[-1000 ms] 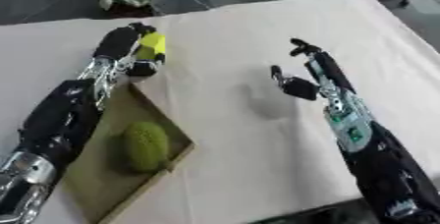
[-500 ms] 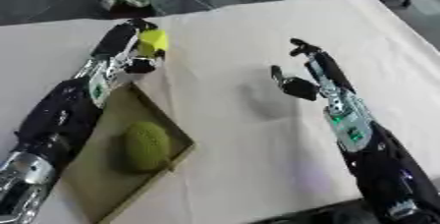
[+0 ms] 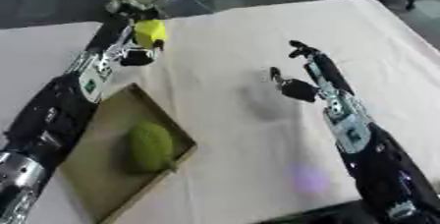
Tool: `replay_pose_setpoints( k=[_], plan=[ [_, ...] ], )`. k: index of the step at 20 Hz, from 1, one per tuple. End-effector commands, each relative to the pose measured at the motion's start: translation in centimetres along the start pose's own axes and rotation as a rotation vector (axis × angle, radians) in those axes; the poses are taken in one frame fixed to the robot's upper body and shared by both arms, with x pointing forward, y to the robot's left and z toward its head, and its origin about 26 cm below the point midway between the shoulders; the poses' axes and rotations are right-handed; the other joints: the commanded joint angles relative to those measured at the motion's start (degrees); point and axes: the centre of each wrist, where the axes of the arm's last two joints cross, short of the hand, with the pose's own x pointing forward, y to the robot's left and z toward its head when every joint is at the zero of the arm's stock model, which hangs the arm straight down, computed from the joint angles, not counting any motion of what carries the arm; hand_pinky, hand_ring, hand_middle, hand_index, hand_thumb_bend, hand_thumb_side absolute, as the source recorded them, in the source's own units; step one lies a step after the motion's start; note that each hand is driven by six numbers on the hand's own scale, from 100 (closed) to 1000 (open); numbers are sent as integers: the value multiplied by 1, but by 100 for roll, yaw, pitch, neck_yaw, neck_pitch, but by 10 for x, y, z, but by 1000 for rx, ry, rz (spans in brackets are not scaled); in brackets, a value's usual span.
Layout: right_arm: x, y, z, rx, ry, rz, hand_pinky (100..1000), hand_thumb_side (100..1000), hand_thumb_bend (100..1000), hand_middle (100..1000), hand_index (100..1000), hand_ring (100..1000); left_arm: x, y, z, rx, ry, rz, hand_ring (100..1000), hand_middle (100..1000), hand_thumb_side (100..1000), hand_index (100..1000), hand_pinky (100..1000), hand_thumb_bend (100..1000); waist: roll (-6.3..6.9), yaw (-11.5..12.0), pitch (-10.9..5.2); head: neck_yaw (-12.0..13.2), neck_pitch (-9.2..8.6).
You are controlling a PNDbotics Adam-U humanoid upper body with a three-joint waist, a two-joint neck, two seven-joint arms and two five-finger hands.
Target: Pick up objects on the table and place them in the box.
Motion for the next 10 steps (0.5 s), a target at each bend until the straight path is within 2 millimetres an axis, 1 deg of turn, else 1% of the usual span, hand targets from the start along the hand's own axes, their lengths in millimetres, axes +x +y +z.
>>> replay_pose_setpoints(
  k=[1, 5, 8, 10],
  plan=[
    [1, -15, -4, -39, -10, 20, 775, 474, 233, 756, 967, 961, 2, 33, -4, 23, -80, -61, 433, 506, 235, 679, 614, 100, 7, 37, -140, -76, -48],
    [-7, -18, 0, -44, 9, 29, 775, 474, 230, 756, 967, 961, 10, 59, 10, -45, -235, -147, 453, 519, 192, 688, 624, 100, 57, 152, -189, -197, -21],
    [-13, -18, 3, -46, 21, 35, 774, 475, 227, 755, 967, 962, 20, 75, 28, -114, -353, -208, 468, 532, 170, 696, 629, 100, 100, 239, -240, -266, 9],
    [-16, -18, 5, -46, 30, 39, 774, 475, 226, 755, 967, 962, 27, 82, 41, -158, -407, -232, 483, 526, 164, 698, 630, 100, 122, 297, -275, -298, 27]
  ],
)
